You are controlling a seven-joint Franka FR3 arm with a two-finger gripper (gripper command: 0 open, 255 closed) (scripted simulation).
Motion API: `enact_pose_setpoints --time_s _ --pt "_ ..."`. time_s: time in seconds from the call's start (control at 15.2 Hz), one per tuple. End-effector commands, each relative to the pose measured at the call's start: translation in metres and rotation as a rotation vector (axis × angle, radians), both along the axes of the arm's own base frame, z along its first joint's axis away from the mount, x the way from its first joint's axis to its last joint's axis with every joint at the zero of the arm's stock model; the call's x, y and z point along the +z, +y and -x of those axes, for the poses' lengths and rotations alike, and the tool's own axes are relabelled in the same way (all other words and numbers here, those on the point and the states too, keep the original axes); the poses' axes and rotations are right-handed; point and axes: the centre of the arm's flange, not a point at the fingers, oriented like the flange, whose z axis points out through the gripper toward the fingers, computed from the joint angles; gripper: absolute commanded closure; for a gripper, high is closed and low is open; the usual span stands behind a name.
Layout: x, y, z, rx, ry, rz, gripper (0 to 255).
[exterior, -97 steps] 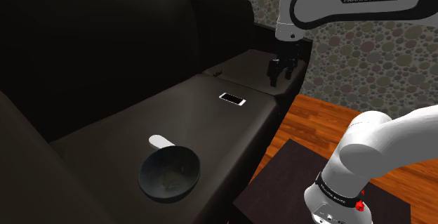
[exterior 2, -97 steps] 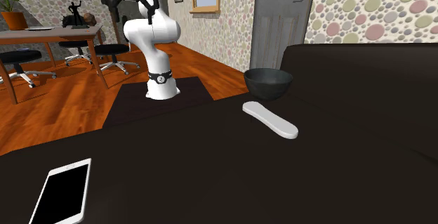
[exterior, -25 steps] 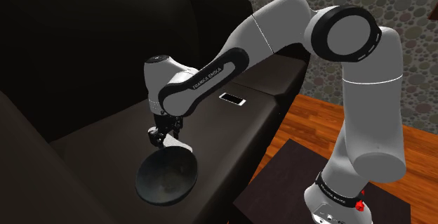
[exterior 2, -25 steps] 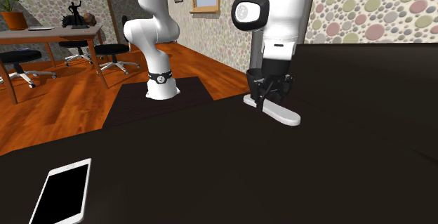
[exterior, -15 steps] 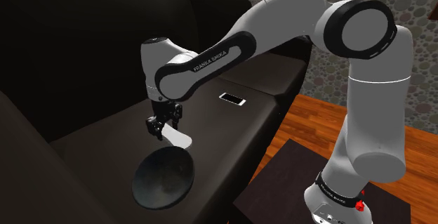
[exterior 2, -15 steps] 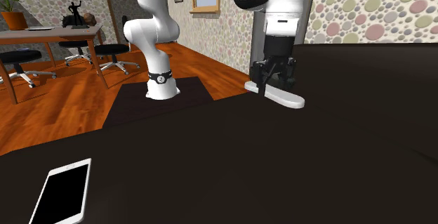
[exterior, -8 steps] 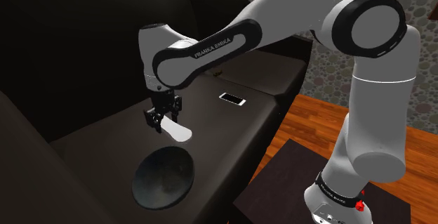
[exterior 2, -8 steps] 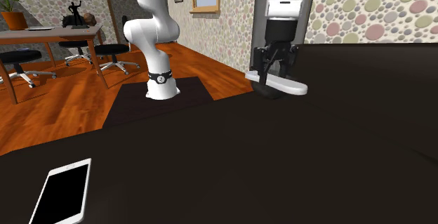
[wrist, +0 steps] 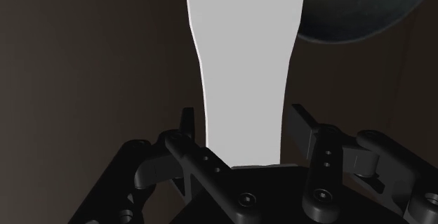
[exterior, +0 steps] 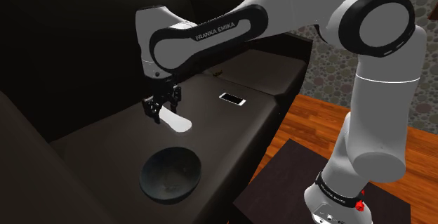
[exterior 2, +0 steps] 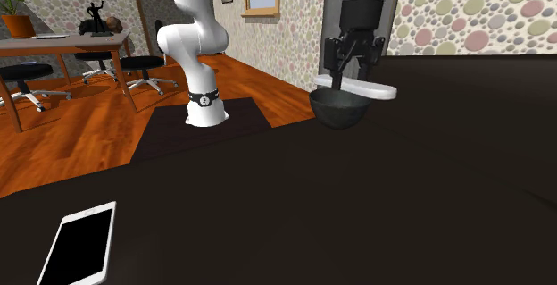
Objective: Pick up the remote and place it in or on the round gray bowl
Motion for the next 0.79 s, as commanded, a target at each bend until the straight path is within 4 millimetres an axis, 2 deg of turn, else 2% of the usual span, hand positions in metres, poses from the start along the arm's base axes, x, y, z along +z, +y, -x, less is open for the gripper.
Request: enact_pose_setpoints --time_s 0.0,0.73 --pt "0.006 0.006 0.011 0.0 0.0 0.0 255" --pt "0.011 0.076 0.138 0.0 0.0 0.0 255"
